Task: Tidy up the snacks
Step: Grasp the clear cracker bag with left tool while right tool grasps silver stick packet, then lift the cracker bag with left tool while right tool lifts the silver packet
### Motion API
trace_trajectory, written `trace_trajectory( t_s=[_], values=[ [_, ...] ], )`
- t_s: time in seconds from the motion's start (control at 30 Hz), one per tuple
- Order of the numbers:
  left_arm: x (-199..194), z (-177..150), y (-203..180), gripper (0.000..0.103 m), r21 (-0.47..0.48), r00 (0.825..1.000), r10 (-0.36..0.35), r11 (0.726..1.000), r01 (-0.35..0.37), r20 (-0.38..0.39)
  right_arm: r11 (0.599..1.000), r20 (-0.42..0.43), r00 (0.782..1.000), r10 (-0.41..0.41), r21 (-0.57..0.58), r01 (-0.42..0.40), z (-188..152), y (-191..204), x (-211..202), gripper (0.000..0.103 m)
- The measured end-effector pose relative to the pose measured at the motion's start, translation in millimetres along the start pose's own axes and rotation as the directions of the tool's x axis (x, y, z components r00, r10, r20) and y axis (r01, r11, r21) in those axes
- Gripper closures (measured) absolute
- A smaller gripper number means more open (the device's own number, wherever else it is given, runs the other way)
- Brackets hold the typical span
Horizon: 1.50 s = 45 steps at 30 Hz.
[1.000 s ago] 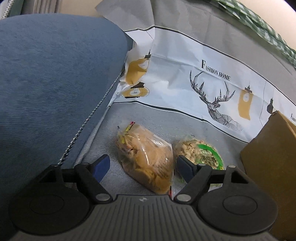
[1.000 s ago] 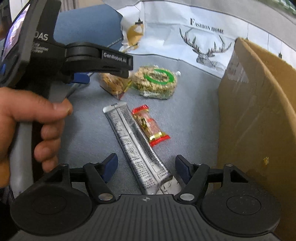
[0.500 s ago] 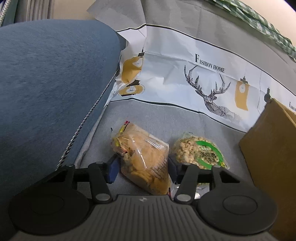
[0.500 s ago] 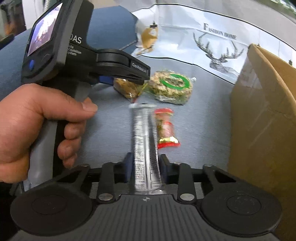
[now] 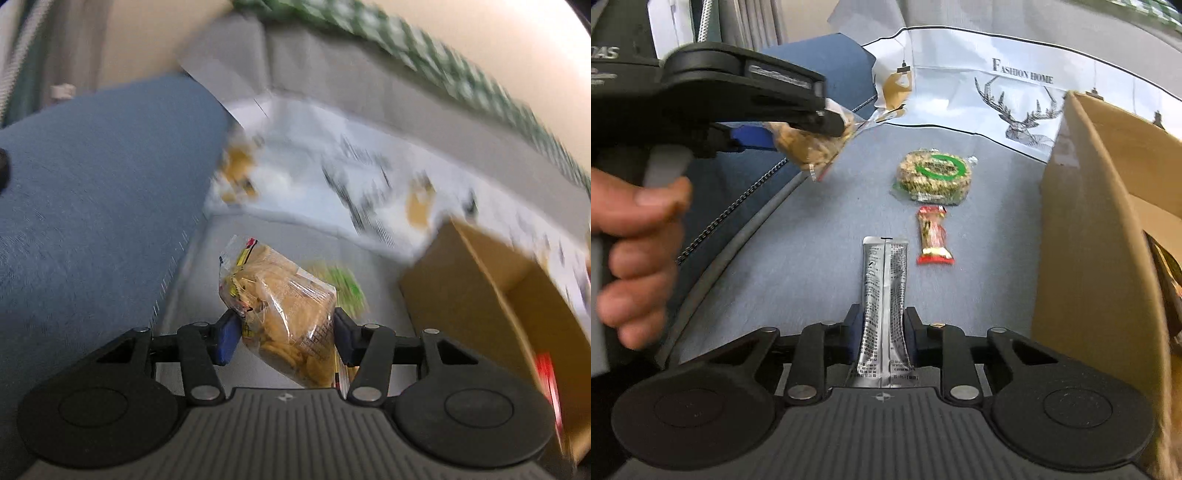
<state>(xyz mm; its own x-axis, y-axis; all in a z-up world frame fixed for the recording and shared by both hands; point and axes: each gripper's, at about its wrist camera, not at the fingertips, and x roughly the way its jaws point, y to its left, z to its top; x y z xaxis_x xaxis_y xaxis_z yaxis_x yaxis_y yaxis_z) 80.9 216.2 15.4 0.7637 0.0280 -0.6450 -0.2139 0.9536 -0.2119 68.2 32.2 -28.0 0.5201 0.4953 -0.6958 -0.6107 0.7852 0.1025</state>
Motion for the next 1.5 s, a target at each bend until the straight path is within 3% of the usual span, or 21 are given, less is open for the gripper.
trace_trajectory(
  t_s=[0.1, 0.23, 0.37, 0.53, 0.7, 1.17, 1.5],
  values=[
    [-2, -9, -12, 0.046, 0.13, 0.989, -0.005, 0.991, 0.024, -0.147, 1.0, 0.001, 1.0, 0.008, 0.006, -0.008, -6, 3, -13, 0.078],
    [-12, -15, -14, 0.045, 0.151, 0.985, 0.017, 0.989, 0.009, -0.171, 1.0, 0.001, 1.0, 0.006, -0.01, -0.006, -11, 7, -21, 0.078],
    [-8, -16, -9, 0.045, 0.117, 0.978, -0.017, 0.992, 0.042, -0.207, 1.0, -0.02, 1.0, -0.018, 0.018, 0.018, -15, 3, -19, 0.078],
    [7, -19, -8, 0.044, 0.107, 0.952, -0.044, 0.991, 0.08, -0.302, 0.998, -0.047, 0.999, 0.001, 0.058, 0.002, -26, -5, -14, 0.071],
    [26, -25, -20, 0.043, 0.164, 0.92, -0.016, 0.983, 0.087, -0.392, 0.999, -0.061, 0.998, 0.028, 0.023, -0.027, -36, -8, -9, 0.07],
    [46, -29, -26, 0.033, 0.196, 0.898, 0.045, 0.98, 0.046, -0.437, 0.999, -0.046, 0.998, 0.051, 0.005, -0.051, -31, -7, -8, 0.064],
    [54, -31, -30, 0.029, 0.215, 0.888, 0.083, 0.977, 0.018, -0.451, 0.999, -0.052, 0.999, 0.016, -0.03, -0.018, -32, -2, -4, 0.061]
  ],
)
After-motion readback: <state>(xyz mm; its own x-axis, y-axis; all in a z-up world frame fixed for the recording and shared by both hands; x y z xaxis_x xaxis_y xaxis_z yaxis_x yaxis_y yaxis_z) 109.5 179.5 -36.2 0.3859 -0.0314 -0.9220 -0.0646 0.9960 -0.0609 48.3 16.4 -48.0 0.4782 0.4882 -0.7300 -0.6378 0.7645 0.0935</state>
